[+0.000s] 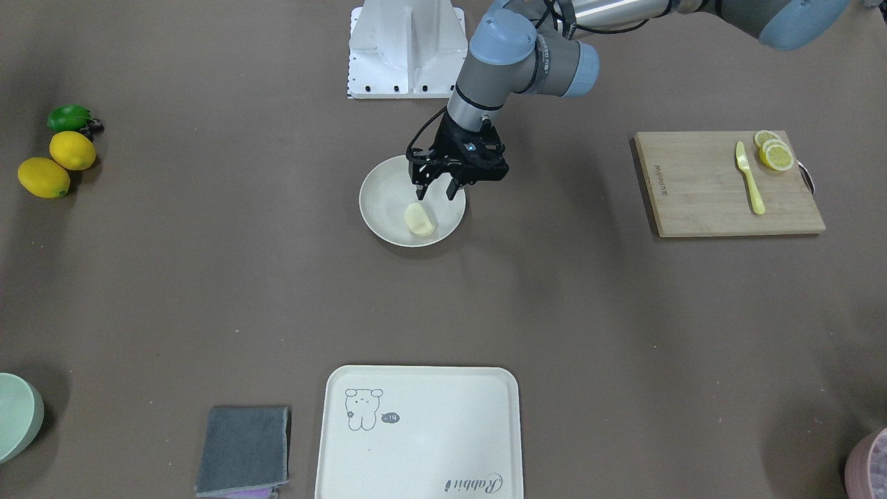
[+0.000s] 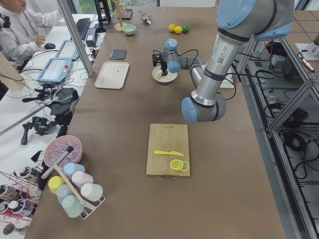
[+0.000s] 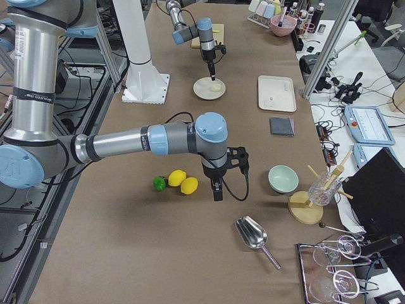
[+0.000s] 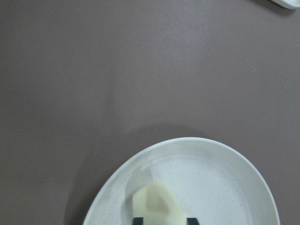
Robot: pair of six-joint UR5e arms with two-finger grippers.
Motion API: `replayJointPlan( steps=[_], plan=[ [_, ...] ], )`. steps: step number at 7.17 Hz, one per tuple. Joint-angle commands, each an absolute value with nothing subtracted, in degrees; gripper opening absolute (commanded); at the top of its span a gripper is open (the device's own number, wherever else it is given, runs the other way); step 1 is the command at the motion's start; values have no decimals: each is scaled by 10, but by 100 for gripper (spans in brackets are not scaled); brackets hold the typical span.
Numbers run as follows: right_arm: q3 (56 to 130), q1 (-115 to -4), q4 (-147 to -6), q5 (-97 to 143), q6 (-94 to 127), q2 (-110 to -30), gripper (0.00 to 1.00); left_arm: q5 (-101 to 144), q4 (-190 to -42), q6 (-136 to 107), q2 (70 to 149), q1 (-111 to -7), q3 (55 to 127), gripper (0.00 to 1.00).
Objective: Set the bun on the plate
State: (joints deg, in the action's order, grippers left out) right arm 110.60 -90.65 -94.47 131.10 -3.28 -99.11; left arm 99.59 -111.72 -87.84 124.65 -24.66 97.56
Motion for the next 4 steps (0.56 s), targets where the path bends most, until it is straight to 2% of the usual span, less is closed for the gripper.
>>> replayJointPlan(
  steps=[1, 4],
  plan=[
    [1106, -910, -945, 1310, -33, -1002, 100, 1013, -1065, -872, 1219, -270, 1048, 97],
    [1102, -912, -945, 1310, -33, -1018, 100, 1226, -947, -593, 1115, -489, 1111, 97]
  ],
)
